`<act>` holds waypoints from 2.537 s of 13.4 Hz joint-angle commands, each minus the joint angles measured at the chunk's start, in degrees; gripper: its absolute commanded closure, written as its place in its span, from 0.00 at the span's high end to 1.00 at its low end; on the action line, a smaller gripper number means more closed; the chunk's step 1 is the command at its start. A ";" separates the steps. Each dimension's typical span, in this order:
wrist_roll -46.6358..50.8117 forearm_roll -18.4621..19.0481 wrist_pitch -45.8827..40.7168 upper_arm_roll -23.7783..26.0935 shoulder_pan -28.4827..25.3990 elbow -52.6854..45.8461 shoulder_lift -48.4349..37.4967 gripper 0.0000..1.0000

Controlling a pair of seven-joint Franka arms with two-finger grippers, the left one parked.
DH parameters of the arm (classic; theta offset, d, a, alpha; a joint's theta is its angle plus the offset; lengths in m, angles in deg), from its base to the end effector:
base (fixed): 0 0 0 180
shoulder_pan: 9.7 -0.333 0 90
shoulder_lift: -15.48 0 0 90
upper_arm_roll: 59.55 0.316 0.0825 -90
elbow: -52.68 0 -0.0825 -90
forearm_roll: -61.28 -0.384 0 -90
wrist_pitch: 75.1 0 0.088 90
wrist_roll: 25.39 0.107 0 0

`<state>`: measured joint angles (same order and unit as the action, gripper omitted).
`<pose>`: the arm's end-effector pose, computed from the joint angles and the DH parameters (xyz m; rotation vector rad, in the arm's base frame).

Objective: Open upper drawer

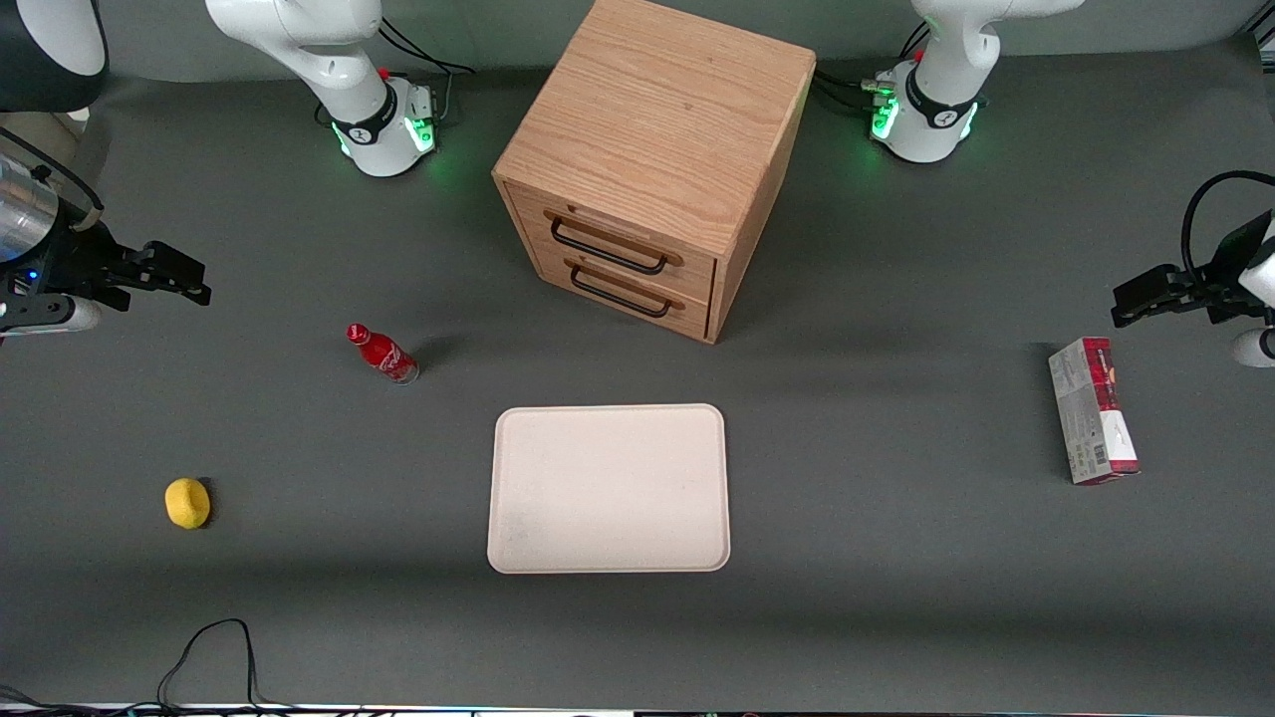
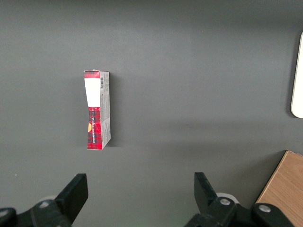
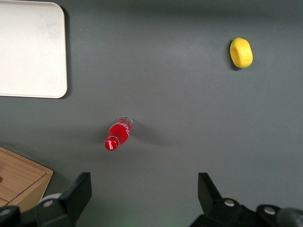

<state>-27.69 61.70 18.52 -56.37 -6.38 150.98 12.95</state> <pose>0.5428 -0.0015 0.5856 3.1315 0.0598 -0.0592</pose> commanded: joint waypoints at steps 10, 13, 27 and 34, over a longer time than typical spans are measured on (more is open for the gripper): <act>-1.73 1.24 -2.04 22.26 -1.30 -16.82 15.61 1.00; -1.91 -0.07 -2.21 32.37 -1.30 -16.82 18.69 1.00; -3.49 -6.58 19.31 41.29 -1.65 4.52 20.90 1.00; -5.87 -2.72 23.10 41.20 -1.57 4.98 25.11 1.00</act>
<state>-32.06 56.61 39.49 -15.28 -8.14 155.77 36.03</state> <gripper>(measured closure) 0.000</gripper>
